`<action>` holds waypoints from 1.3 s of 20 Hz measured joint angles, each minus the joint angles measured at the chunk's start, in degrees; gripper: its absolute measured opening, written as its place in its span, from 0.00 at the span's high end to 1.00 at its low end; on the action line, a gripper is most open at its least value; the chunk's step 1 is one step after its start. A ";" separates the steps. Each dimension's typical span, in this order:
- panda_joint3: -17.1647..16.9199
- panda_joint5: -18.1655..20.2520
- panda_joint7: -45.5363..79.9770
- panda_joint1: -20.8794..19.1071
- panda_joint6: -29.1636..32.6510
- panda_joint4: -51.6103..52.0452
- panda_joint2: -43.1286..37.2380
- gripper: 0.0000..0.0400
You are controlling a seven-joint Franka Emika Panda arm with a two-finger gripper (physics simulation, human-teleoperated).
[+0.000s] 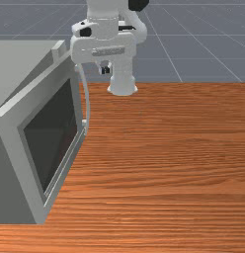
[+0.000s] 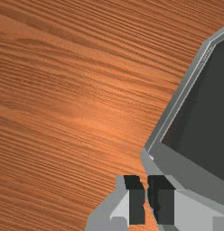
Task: Open the microwave
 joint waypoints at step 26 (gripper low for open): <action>-5.11 -0.05 26.98 -5.67 -2.55 8.29 -4.27 0.00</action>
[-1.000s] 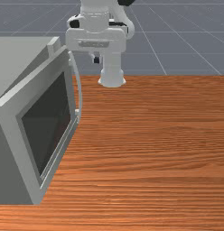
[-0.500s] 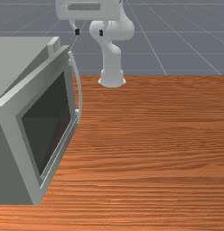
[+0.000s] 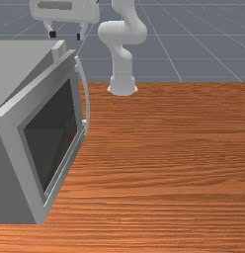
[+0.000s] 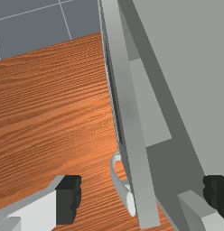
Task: Open the microwave
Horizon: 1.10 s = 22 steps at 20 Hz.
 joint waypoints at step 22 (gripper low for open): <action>6.25 -1.72 6.45 -2.98 3.17 8.24 16.81 0.00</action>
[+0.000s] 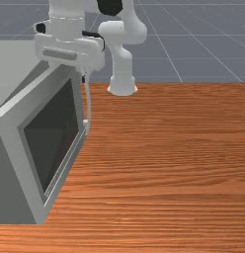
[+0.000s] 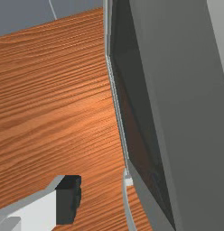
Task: Open the microwave
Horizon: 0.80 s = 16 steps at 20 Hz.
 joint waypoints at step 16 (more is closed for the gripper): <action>17.85 -2.97 10.21 -1.22 -0.24 0.73 0.71 0.00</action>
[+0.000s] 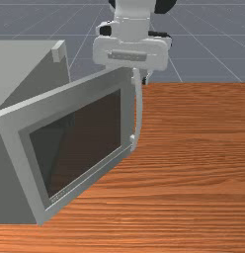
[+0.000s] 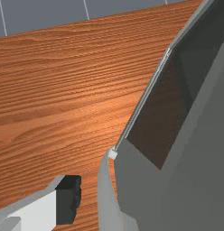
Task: Open the microwave
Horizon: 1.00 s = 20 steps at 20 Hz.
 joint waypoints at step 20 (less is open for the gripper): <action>-4.20 13.68 -15.11 -1.88 -7.42 -24.43 -35.10 0.99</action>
